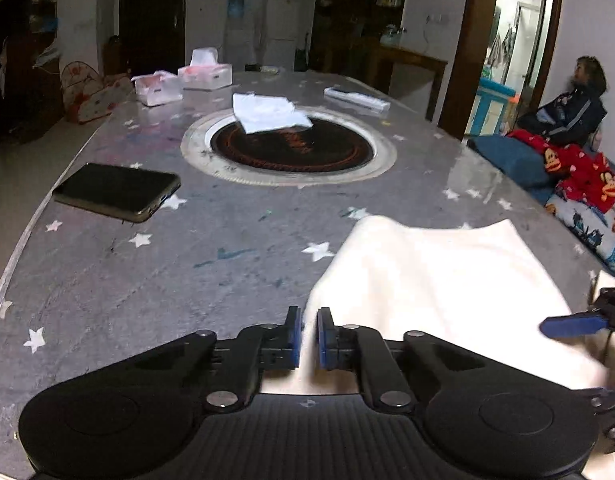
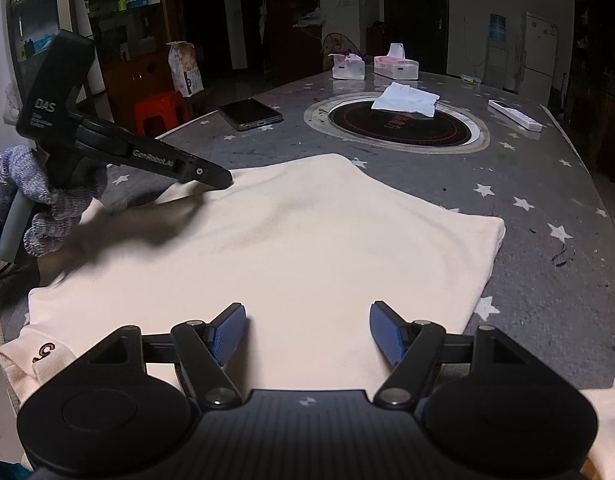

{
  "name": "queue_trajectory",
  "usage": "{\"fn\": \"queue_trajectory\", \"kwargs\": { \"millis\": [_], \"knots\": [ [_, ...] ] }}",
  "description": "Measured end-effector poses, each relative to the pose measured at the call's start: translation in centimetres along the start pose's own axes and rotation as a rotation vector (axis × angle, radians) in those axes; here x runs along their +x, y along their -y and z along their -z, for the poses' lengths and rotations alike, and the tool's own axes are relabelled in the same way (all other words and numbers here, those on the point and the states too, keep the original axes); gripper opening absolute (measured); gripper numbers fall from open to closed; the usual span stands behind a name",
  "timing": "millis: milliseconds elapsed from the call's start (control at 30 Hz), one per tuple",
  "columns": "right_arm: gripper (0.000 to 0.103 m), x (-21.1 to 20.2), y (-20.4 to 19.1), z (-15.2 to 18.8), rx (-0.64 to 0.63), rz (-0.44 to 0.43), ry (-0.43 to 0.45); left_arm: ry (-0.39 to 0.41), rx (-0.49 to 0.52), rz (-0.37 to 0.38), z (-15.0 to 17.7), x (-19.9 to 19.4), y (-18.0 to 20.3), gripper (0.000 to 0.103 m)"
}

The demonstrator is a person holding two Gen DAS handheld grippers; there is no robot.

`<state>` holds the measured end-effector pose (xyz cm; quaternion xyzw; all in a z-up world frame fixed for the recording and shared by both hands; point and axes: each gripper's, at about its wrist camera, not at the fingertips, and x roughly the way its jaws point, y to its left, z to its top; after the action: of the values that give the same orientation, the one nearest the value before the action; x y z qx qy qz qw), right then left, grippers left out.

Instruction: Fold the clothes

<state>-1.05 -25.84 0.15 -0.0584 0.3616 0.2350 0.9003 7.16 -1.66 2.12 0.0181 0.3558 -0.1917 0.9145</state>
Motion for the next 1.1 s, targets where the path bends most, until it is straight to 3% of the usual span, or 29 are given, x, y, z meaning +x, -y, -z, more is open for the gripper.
{"fn": "queue_trajectory", "kwargs": {
  "millis": [200, 400, 567, 767, 1000, 1100],
  "knots": [
    [0.071, 0.0, 0.0, 0.0, 0.005, 0.003, 0.004, 0.092, 0.113, 0.064, 0.7, -3.4, 3.8, 0.007],
    [0.071, -0.8, 0.6, -0.5, 0.056, 0.006, 0.026, 0.116, 0.257, 0.151, 3.5, -4.7, 8.0, 0.007],
    [0.07, -2.4, 1.9, -2.2, 0.111, 0.025, 0.096, 0.082, 0.275, 0.206, 4.9, -4.3, 9.2, 0.007],
    [0.067, -1.2, 0.6, -4.6, 0.058, -0.005, 0.123, 0.032, 0.281, 0.238, 5.9, -3.5, 10.4, 0.007],
    [0.067, -0.9, 1.3, -3.2, 0.096, 0.031, 0.109, 0.089, 0.241, 0.226, 4.2, -5.6, 8.9, 0.009],
    [0.068, -1.9, 2.4, -2.3, 0.14, 0.065, 0.112, 0.097, 0.205, 0.187, 2.6, -5.0, 8.3, 0.016]
  ]
}}
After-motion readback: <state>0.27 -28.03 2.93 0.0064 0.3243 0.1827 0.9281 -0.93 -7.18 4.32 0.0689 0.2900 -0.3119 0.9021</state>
